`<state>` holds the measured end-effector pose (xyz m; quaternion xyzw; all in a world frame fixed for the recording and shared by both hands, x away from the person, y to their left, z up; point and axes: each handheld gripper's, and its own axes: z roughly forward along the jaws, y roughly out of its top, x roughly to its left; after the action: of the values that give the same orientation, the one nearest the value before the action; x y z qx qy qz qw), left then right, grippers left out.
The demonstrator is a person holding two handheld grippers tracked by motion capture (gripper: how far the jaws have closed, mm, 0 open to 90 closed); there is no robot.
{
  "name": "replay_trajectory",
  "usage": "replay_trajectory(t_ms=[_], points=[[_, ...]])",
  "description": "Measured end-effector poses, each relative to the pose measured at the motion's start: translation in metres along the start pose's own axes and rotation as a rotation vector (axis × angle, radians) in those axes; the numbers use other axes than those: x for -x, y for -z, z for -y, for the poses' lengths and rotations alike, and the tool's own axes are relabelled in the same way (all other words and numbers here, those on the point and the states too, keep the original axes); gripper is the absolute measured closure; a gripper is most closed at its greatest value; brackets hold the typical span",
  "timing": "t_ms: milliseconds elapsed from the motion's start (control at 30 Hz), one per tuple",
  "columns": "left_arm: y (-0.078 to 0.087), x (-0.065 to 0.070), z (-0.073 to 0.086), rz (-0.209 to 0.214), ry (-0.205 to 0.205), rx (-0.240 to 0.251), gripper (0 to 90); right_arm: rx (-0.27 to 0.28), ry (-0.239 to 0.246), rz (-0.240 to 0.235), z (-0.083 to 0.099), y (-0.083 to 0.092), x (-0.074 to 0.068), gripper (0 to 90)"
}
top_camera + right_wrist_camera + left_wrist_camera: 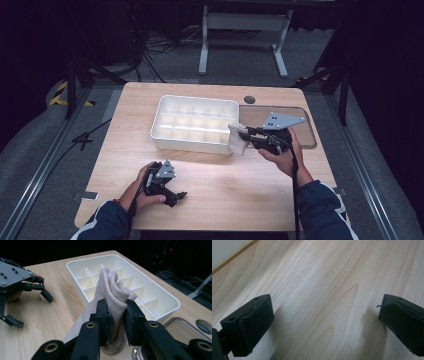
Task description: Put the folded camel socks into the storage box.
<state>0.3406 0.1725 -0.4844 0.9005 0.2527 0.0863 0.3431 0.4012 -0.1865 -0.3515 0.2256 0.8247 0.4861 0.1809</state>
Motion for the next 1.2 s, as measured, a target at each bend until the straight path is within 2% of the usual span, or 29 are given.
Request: replay_trajectory(t_ms=[600,867,1200], points=[[0.0,0.0,0.0,-0.001,0.0,0.002,0.1,-0.024,0.02,0.035,-0.018,-0.027,0.008,75.2],[0.0,0.0,0.0,-0.002,-0.001,0.004,0.2,-0.052,0.028,0.056,-0.021,-0.037,0.01,75.2],[0.0,0.0,0.0,-0.003,-0.005,0.0,0.2,-0.114,0.052,0.097,-0.016,-0.052,0.015,75.2]])
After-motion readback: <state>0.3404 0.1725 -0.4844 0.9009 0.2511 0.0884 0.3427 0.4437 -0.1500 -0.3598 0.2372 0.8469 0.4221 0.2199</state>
